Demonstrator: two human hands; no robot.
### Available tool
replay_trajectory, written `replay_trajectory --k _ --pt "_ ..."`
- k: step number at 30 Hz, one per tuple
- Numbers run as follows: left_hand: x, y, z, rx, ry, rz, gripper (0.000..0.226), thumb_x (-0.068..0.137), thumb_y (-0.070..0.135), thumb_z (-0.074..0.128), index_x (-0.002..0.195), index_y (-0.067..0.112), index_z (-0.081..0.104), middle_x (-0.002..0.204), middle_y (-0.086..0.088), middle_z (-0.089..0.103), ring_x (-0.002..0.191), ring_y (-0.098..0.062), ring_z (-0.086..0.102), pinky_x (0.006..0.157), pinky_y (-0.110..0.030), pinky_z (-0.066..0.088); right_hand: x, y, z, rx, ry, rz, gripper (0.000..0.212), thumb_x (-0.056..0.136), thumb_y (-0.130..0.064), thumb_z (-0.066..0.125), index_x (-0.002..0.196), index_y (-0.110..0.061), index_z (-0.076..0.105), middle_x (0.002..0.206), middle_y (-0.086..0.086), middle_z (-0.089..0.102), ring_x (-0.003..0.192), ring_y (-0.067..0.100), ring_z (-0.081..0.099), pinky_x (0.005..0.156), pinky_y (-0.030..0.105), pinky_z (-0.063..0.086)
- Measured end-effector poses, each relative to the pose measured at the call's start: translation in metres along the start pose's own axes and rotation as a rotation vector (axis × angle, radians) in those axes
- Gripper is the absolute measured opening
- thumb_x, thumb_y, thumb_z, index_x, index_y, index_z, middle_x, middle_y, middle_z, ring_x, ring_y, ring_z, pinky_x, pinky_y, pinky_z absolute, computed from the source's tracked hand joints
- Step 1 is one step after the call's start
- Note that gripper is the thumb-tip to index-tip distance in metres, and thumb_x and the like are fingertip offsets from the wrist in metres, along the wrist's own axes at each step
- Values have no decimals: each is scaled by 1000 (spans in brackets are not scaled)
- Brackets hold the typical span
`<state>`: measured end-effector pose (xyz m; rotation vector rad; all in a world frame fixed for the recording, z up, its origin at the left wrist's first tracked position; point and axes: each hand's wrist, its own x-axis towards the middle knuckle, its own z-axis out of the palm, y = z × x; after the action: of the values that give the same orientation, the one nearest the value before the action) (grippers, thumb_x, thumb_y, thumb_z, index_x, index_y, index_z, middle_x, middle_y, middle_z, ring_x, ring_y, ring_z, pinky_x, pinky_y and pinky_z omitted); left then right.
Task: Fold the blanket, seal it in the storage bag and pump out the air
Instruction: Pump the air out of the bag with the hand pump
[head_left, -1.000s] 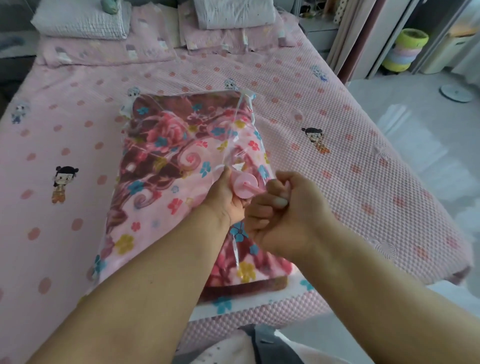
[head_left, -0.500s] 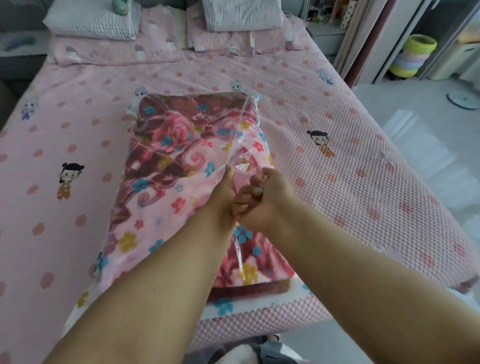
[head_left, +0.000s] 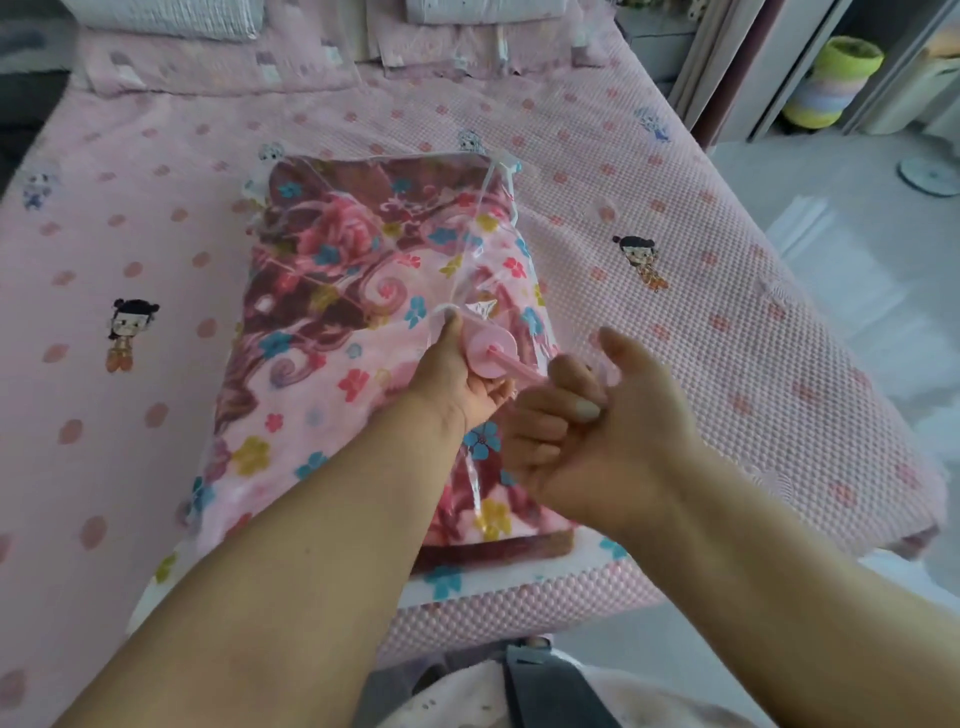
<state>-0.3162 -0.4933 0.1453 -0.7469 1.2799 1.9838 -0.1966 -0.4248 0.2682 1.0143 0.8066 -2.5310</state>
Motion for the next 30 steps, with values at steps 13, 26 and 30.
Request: replay_trajectory --k 13,26,30 --pt "4 3 -2 -4 84 36 43 96 55 43 100 15 59 68 -3 66 65 -15 60 58 -22 51 -3 2 -5 19 65 -30 52 86 -49 39 45 -18 25 44 -6 19 45 11 21 48 22 17" --pt "6 3 1 90 95 31 58 97 58 36 115 7 58 76 -9 65 68 -16 61 60 -22 52 3 -5 -3 120 79 -68 55 87 -52 36 45 -18 27 43 -7 20 42 11 22 48 20 17" --pt "3 5 5 65 -22 21 77 102 51 25 54 1 57 30 -2 46 21 -5 42 24 -12 29 43 -13 8 -163 189 -170 58 93 -56 31 49 -18 31 40 -5 27 35 13 33 51 23 17"
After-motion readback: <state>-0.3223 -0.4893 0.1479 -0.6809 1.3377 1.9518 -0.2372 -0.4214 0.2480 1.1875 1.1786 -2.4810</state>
